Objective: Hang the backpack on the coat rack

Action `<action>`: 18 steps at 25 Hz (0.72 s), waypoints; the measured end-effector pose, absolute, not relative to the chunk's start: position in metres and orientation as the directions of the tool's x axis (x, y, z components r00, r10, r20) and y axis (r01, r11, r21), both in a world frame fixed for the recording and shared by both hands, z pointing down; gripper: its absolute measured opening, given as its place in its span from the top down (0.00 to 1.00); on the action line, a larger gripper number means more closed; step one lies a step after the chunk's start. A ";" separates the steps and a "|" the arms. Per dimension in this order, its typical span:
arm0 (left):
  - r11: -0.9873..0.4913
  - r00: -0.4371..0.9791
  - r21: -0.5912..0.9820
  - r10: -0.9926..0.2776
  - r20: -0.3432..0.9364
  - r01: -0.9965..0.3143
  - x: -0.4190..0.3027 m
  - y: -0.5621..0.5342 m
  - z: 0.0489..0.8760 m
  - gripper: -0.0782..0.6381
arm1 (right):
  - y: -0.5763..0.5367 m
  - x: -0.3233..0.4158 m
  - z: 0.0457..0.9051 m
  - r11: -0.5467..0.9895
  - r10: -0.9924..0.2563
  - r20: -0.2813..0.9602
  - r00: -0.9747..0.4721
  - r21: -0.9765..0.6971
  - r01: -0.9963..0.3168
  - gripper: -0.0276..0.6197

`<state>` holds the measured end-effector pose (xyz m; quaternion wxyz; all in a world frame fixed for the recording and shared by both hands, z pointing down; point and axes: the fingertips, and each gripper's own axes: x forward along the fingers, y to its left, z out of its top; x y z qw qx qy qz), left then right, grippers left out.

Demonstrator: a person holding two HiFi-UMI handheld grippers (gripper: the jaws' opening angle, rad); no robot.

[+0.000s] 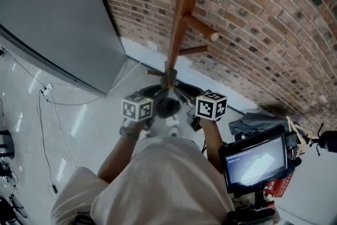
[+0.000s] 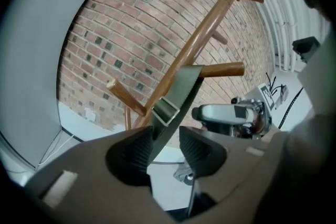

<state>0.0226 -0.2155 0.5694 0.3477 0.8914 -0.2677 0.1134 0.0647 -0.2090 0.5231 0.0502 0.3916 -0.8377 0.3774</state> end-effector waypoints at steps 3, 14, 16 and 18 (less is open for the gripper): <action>-0.627 0.835 0.552 -0.405 0.372 -0.549 0.019 -0.211 0.557 0.68 | -0.207 0.070 0.513 0.408 -0.637 0.358 -0.683 -0.595 -0.692 0.83; -0.706 0.804 0.386 -0.508 0.308 -0.594 -0.001 -0.221 0.495 0.89 | -0.211 0.080 0.451 0.471 -0.702 0.312 -0.641 -0.472 -0.745 0.84; -0.740 0.788 0.284 -0.528 0.315 -0.610 -0.005 -0.225 0.481 0.89 | -0.211 0.079 0.440 0.499 -0.700 0.325 -0.635 -0.414 -0.762 0.85; -0.765 0.774 0.183 -0.550 0.315 -0.618 -0.008 -0.229 0.465 0.89 | -0.213 0.078 0.429 0.520 -0.705 0.333 -0.626 -0.357 -0.776 0.87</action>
